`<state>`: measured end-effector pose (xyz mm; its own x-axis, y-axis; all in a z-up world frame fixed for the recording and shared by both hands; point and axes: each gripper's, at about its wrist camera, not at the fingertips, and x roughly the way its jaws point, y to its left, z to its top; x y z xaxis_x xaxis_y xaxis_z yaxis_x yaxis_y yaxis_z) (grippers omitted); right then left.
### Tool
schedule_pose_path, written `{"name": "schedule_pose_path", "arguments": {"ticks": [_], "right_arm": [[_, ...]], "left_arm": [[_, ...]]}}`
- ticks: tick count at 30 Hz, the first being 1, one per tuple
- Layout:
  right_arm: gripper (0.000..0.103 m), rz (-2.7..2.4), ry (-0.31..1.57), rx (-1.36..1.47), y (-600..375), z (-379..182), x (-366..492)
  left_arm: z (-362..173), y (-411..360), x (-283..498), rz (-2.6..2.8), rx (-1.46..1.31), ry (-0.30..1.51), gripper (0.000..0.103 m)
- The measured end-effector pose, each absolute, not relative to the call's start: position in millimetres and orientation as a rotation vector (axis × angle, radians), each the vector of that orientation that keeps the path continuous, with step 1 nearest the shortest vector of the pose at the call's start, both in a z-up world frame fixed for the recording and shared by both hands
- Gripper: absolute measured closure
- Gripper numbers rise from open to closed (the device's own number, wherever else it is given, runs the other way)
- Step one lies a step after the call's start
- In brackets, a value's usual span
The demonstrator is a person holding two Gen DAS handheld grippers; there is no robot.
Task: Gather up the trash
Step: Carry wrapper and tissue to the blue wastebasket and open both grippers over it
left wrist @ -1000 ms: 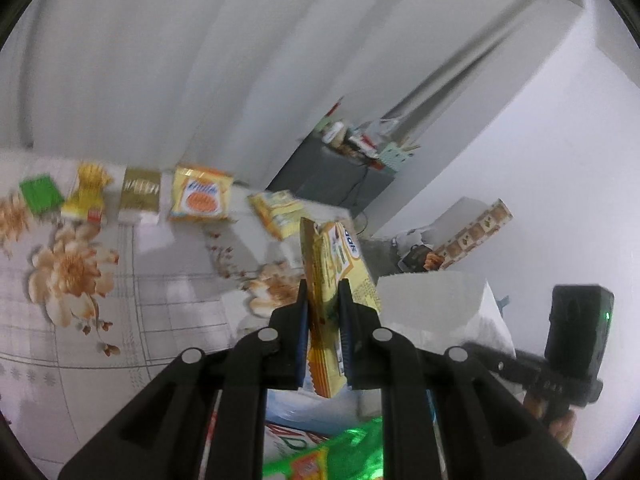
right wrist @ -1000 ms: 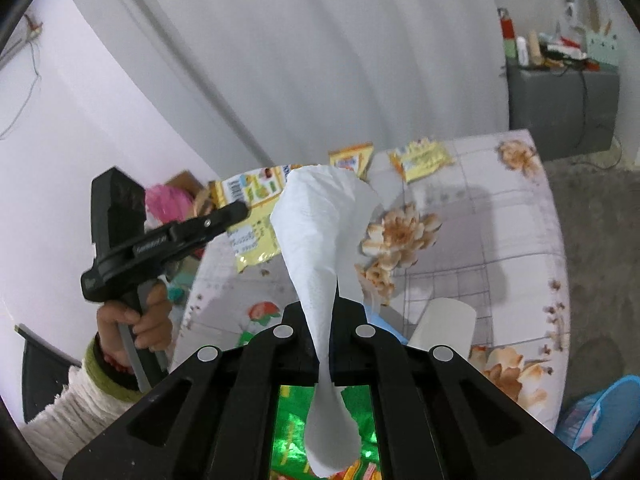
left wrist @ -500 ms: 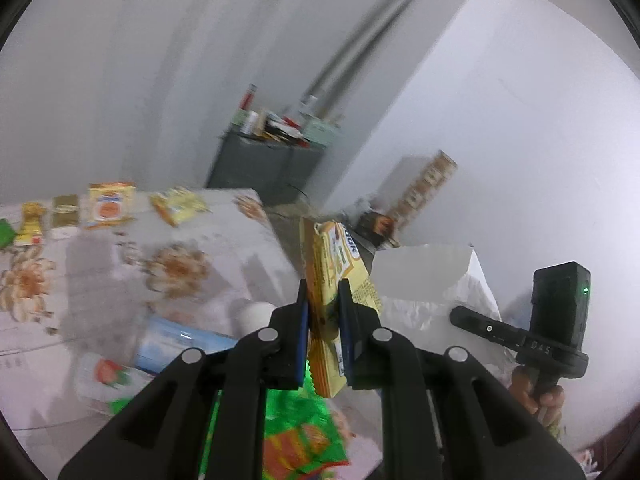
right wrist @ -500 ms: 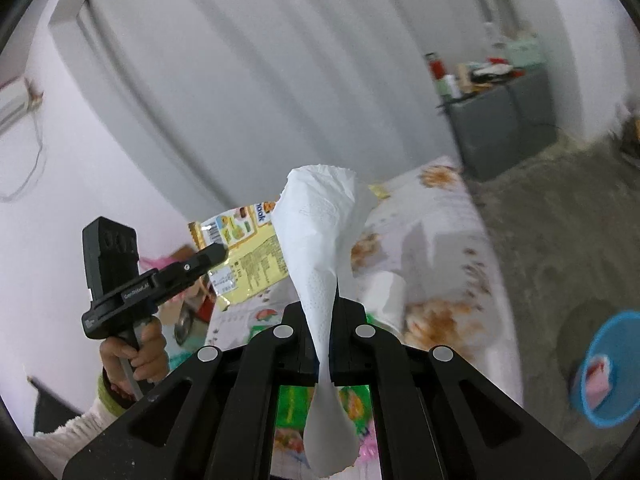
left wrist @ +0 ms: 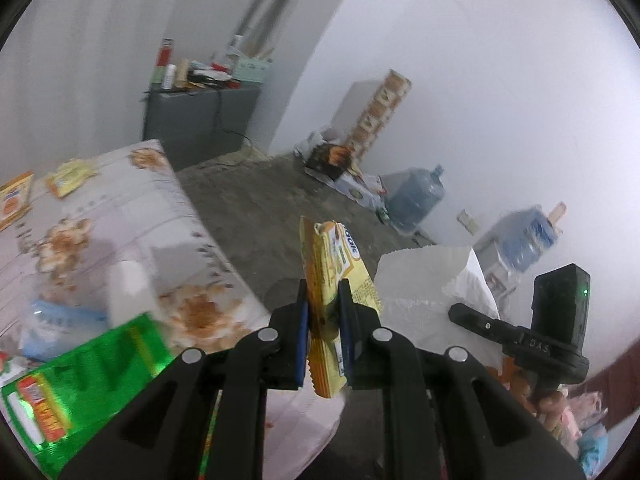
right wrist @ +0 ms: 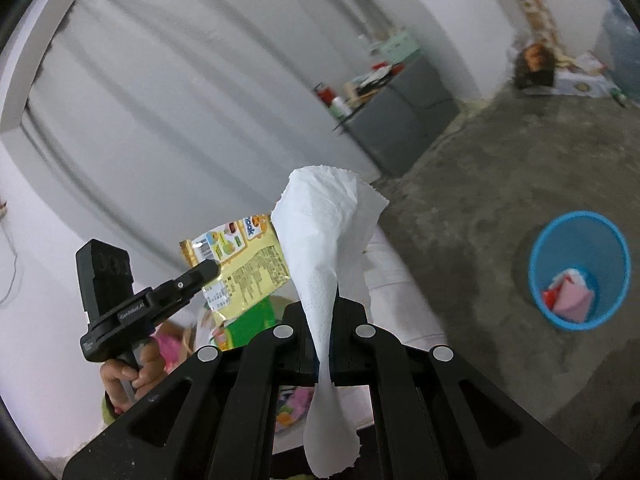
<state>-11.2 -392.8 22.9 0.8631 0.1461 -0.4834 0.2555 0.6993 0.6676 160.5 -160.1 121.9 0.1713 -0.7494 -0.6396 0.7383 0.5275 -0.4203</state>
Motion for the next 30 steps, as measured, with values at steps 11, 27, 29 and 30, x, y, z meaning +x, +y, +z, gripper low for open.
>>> {"name": "schedule_pose_path", "arguments": {"ticks": [11,27,29,30], "right_arm": [[0.101,-0.194,0.481,0.9,-437.8,-0.6,-64.8],[0.101,-0.482,0.495,1.098,-541.4,-80.0,-115.4],[0.101,-0.501,0.517,1.136,-551.0,-96.1,-112.7],[0.1,-0.507,0.53,1.153,-556.0,-104.6,-110.3]], "left_arm": [[102.8,-270.4,120.3,-1.125,0.155,0.921,0.09],[-0.4,-445.1,71.3,-1.17,0.498,1.051,0.09],[-20.2,-463.0,70.7,-1.158,0.541,1.086,0.09],[-35.3,-476.0,71.3,-1.149,0.568,1.11,0.09]]}}
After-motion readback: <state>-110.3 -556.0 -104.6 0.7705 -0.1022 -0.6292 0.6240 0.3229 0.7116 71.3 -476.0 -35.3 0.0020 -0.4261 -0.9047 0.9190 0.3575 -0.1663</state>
